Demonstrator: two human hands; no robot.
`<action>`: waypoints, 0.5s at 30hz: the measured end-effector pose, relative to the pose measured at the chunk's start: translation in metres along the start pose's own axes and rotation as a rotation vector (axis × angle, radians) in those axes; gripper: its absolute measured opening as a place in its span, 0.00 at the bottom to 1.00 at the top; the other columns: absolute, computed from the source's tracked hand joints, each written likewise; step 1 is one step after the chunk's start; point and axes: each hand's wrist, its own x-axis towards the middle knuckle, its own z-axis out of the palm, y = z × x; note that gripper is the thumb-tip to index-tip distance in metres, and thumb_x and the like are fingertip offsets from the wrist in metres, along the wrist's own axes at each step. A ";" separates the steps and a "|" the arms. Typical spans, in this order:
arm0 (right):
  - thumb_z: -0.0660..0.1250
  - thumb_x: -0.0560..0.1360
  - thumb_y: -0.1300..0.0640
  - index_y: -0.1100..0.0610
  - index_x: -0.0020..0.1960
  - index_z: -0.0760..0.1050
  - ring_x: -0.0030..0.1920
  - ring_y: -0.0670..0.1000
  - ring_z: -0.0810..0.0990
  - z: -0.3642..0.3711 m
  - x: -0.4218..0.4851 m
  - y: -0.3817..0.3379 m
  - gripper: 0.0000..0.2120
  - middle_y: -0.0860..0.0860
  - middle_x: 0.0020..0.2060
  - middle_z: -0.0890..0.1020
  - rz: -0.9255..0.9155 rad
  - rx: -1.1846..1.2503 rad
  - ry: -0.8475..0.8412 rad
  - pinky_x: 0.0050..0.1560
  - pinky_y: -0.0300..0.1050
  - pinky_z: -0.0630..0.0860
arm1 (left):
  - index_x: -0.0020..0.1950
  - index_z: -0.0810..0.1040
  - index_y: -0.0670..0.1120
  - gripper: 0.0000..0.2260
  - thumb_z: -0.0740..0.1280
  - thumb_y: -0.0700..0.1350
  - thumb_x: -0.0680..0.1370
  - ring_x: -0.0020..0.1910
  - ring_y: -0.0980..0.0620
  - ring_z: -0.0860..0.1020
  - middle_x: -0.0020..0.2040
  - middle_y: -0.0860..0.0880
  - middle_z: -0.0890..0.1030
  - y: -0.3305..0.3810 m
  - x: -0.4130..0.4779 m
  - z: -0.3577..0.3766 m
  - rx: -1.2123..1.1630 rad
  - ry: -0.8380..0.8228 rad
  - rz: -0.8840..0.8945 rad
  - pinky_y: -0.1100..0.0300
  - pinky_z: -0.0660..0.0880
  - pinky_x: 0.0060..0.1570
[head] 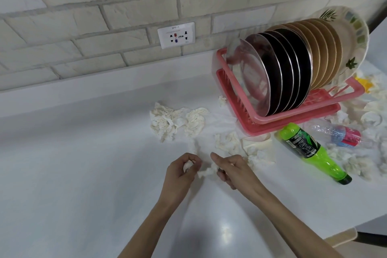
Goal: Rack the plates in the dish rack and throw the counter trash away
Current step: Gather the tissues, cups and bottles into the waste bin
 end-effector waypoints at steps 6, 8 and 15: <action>0.61 0.81 0.61 0.69 0.44 0.78 0.28 0.60 0.81 -0.002 -0.008 0.020 0.13 0.62 0.34 0.80 0.119 0.178 0.002 0.25 0.44 0.73 | 0.42 0.80 0.47 0.10 0.64 0.41 0.82 0.27 0.55 0.67 0.26 0.58 0.73 0.005 -0.007 0.010 0.045 -0.027 -0.016 0.64 0.66 0.31; 0.56 0.81 0.67 0.66 0.55 0.78 0.37 0.65 0.84 -0.004 -0.013 0.023 0.12 0.62 0.43 0.83 0.131 0.249 -0.014 0.27 0.48 0.78 | 0.43 0.80 0.47 0.10 0.63 0.40 0.82 0.27 0.56 0.68 0.27 0.59 0.74 0.005 -0.011 0.014 0.079 -0.048 -0.008 0.65 0.67 0.31; 0.64 0.80 0.61 0.64 0.45 0.82 0.25 0.55 0.75 -0.011 -0.039 0.038 0.11 0.57 0.28 0.75 0.037 0.149 0.086 0.28 0.44 0.70 | 0.42 0.79 0.47 0.10 0.63 0.40 0.82 0.25 0.52 0.66 0.25 0.56 0.71 0.002 -0.021 0.030 0.119 -0.112 -0.011 0.62 0.65 0.28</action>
